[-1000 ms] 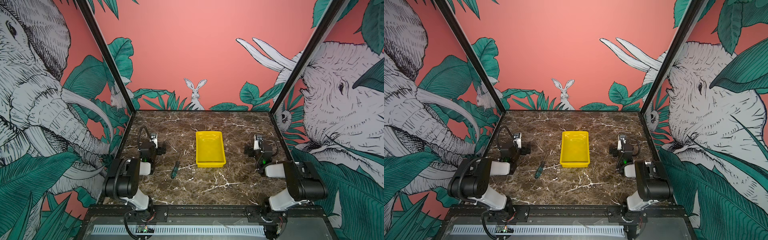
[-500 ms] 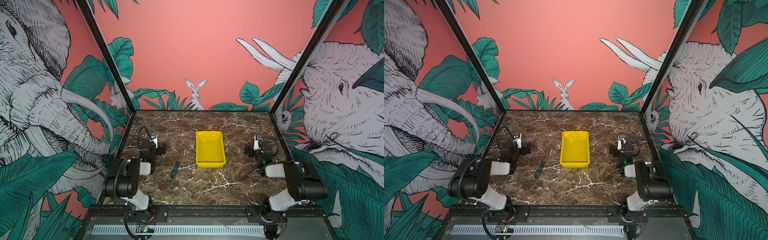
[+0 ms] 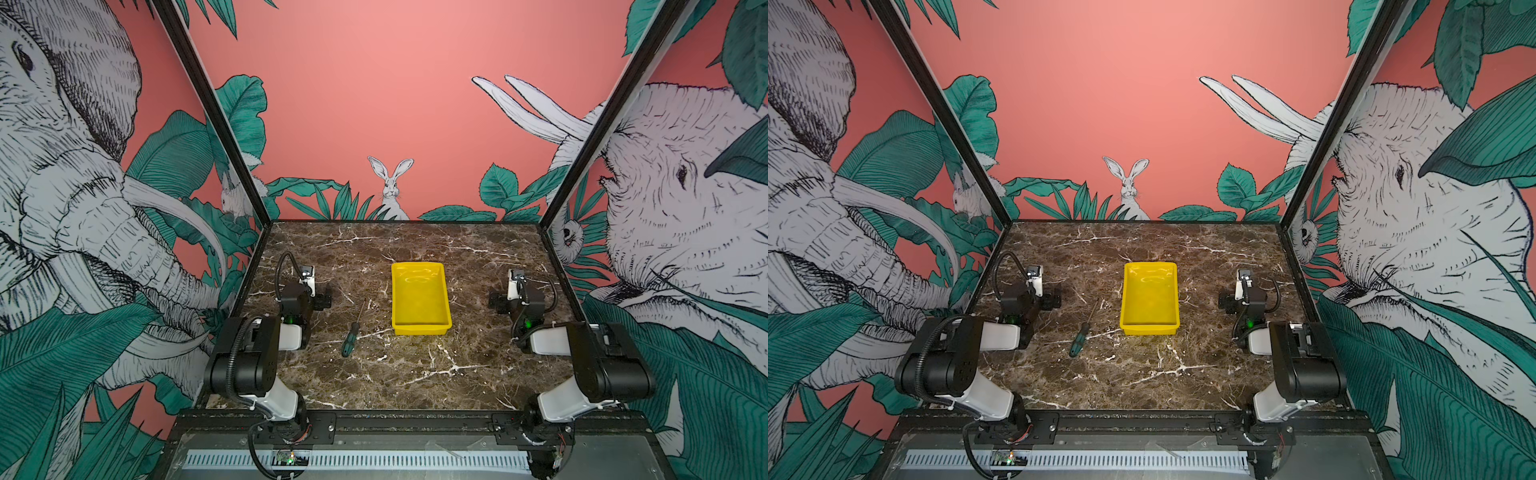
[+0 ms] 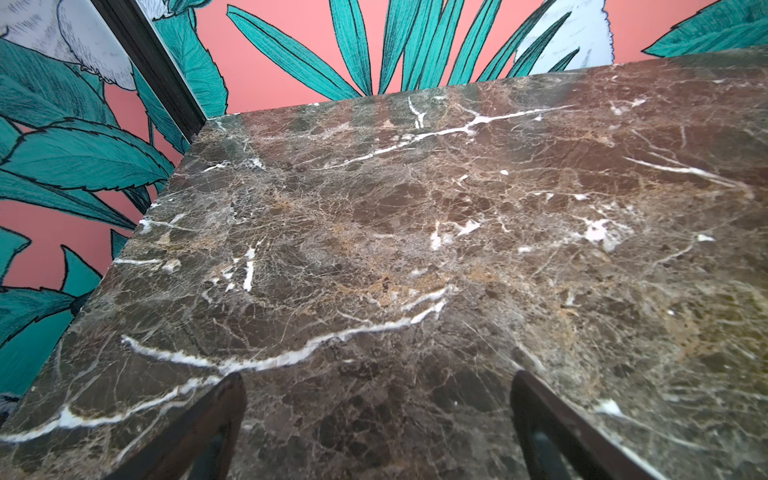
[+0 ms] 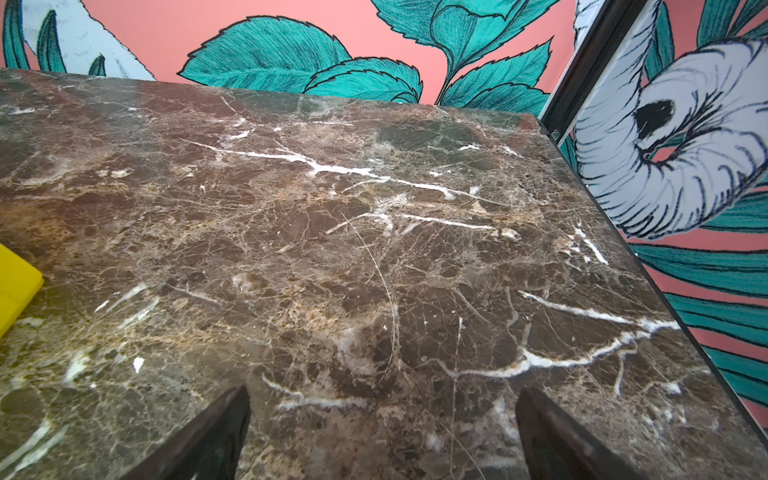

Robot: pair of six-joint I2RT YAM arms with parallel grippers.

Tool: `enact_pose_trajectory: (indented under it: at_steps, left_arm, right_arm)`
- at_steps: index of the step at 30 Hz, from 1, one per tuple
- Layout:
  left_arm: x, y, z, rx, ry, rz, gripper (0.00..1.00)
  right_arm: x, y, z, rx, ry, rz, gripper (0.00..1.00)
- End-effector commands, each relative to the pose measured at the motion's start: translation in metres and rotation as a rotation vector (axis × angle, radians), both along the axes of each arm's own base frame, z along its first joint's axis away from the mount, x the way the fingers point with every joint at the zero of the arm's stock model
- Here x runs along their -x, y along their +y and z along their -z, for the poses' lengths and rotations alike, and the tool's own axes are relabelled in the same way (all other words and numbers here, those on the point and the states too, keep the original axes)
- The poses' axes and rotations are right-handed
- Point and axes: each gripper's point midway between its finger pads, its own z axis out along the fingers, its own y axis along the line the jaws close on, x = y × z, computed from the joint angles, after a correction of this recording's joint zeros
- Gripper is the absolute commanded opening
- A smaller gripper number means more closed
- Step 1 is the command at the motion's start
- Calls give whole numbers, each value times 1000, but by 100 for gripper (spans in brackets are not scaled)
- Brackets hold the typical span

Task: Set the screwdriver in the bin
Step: 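Move the left gripper over the screwdriver handle while the right arm shifts toward the bin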

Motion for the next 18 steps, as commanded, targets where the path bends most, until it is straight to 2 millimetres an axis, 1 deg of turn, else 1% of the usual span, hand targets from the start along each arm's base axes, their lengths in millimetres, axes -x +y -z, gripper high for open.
enact_pose_trajectory:
  at_steps: [1, 4, 5, 7, 9, 11, 13, 15, 17, 18]
  left_arm:
    - [-6, 12, -22, -10, -36, -79, 100]
    - [-4, 21, -48, 1, 62, -145, 100]
    - [-3, 23, -59, 17, 78, -168, 100]
    - [1, 24, -87, 73, 89, -198, 100]
    - [8, 24, -108, 142, 126, -230, 100]
    - [12, 16, -121, 172, 183, -201, 100]
    - [18, 4, -126, 207, 241, -147, 100]
    - [25, -4, -123, 250, 286, -120, 100]
    - [39, -12, -113, 291, 352, -118, 100]
    - [48, -16, -107, 303, 383, -120, 100]
  right_arm:
    - [-7, -6, -15, 0, -52, 37, 99]
    - [-2, -14, -25, -3, -85, 87, 99]
    - [1, -16, -30, -3, -89, 95, 99]
    - [5, -17, -41, -8, -73, 107, 99]
    - [11, -15, -51, -36, -27, 107, 99]
    - [16, -7, -69, -69, -10, 67, 99]
    - [22, 3, -91, -103, -1, 22, 99]
    - [30, 6, -107, -139, 28, 15, 99]
    - [39, 11, -117, -170, 76, 6, 99]
    - [43, 13, -119, -187, 108, 5, 99]
